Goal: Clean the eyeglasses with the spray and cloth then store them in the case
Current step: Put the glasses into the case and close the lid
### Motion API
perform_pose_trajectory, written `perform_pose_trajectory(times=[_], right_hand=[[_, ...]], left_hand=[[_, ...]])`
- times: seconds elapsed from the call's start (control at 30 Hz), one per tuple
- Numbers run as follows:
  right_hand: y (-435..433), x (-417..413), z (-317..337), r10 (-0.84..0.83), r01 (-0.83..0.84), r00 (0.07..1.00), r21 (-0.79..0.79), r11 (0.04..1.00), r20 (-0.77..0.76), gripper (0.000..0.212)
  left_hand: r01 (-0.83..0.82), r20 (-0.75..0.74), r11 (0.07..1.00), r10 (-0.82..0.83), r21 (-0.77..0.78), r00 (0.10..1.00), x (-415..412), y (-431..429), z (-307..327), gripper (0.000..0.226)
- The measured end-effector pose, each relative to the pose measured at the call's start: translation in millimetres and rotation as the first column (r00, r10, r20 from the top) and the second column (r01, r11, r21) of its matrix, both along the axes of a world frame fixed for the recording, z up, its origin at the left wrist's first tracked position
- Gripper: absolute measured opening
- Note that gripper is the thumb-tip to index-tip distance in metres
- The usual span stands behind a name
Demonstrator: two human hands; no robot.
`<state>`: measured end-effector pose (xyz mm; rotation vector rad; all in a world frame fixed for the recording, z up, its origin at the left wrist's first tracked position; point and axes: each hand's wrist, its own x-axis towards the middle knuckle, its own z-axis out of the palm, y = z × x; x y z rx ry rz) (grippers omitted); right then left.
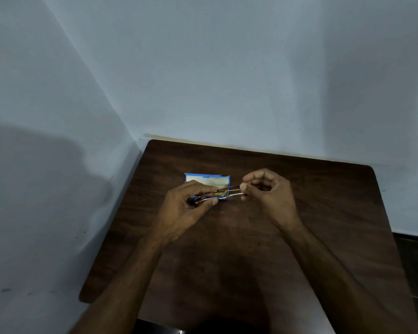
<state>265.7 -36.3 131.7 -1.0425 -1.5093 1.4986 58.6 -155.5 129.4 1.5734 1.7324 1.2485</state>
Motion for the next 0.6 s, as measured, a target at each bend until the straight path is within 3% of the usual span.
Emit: perform_pose_trajectory(times=[0.17,0.33,0.43,0.6], right_hand=[[6,-3,-3,0.072,-0.073,0.997,-0.009,0.997,-0.024,0.007],[9,-6,-17,0.15,-0.158,0.983,0.077,0.984,0.106,0.009],[10,-9,-28,0.174,-0.212,0.959,0.161,0.964,0.222,0.012],[5,-27,-43,0.031,-0.276,0.857,0.407,0.871,0.515,0.028]], left_hand=[[-0.065,0.197,0.996,0.075,-0.057,0.977,4,4,-12,0.024],[-0.168,0.355,0.971,0.22,-0.171,0.909,7,5,-22,0.02],[-0.209,0.39,0.957,0.273,-0.199,0.88,3,7,-33,0.018],[-0.229,0.444,0.933,0.336,-0.278,0.831,-6,18,-52,0.025]])
